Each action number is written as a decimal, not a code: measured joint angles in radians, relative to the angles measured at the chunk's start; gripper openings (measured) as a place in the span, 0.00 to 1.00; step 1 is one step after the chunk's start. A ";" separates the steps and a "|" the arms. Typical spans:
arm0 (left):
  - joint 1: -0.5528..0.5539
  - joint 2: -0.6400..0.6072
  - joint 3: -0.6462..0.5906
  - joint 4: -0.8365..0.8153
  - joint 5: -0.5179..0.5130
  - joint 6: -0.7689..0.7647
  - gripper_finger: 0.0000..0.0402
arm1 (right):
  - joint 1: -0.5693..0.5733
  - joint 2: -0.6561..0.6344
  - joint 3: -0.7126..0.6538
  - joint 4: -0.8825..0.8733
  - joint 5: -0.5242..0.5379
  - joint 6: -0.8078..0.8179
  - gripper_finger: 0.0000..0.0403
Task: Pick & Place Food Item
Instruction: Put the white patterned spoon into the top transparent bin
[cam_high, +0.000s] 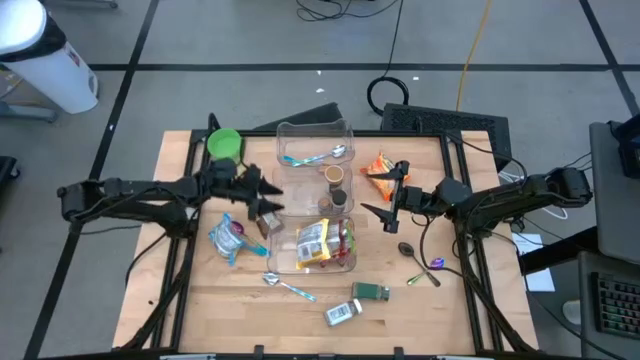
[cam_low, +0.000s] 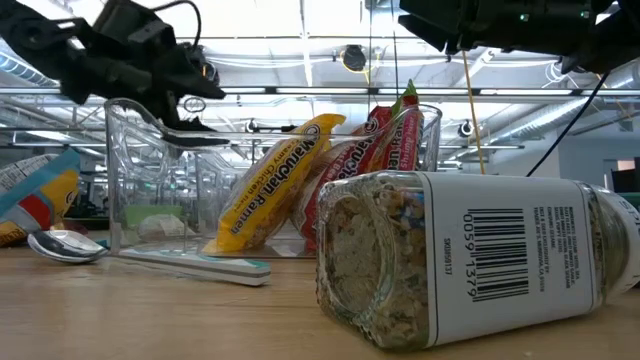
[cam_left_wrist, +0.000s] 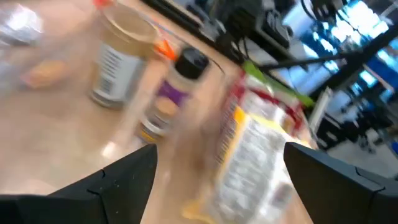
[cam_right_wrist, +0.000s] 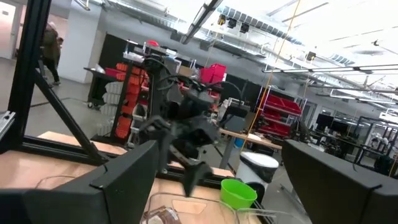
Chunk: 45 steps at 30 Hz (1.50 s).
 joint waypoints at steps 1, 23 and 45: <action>-0.031 -0.011 0.000 -0.019 -0.018 -0.005 0.89 | 0.000 0.000 0.000 -0.002 0.000 0.000 0.83; -0.812 -0.193 0.380 -0.976 -0.742 -0.483 0.89 | 0.000 0.000 0.000 -0.029 0.000 0.009 0.83; -1.220 0.299 0.381 -0.964 -0.882 -1.422 0.89 | 0.000 0.000 0.000 -0.021 0.000 0.049 0.83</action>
